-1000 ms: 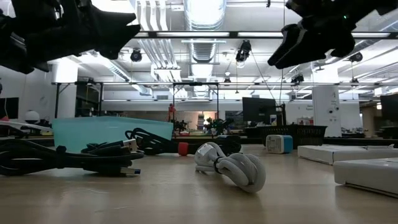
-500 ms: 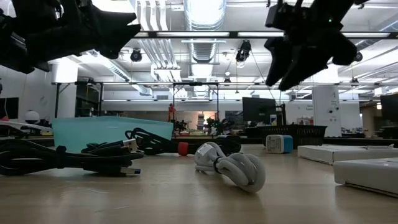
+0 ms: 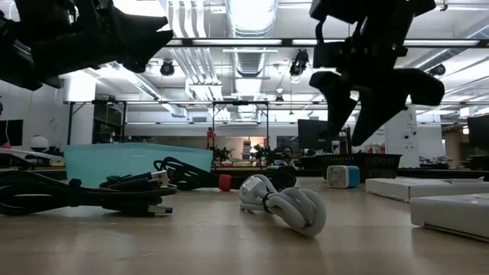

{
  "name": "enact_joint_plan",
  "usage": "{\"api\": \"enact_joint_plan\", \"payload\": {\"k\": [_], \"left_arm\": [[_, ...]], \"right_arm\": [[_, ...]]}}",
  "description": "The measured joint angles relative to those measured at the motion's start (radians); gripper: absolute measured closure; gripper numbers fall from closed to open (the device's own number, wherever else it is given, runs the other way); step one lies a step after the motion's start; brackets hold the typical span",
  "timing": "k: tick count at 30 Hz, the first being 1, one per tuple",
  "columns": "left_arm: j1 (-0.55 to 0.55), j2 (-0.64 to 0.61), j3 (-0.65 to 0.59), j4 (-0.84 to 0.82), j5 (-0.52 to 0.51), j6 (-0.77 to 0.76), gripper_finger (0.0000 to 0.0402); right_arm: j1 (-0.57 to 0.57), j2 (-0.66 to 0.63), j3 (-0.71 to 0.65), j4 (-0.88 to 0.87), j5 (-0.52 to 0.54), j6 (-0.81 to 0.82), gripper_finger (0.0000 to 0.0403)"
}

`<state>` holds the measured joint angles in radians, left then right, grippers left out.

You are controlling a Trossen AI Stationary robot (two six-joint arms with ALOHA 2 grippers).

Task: Pick and place items into bin
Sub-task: Put the blue charger adapter into the top black bin

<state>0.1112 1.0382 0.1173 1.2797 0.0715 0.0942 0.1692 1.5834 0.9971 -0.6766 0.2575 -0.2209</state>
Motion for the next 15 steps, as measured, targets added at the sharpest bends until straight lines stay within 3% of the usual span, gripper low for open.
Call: {"api": "enact_joint_plan", "payload": {"k": [13,15], "left_arm": [[0.0,0.0,-0.001,-0.001,0.0,0.0,0.0173],[0.0,0.001,-0.001,-0.001,0.0,0.0,0.0173]], "right_arm": [[-0.067,0.053,0.007,-0.02,-0.009,-0.098,0.0174],[-0.091,0.051,0.007,-0.019,-0.06,-0.098,0.0174]]}}
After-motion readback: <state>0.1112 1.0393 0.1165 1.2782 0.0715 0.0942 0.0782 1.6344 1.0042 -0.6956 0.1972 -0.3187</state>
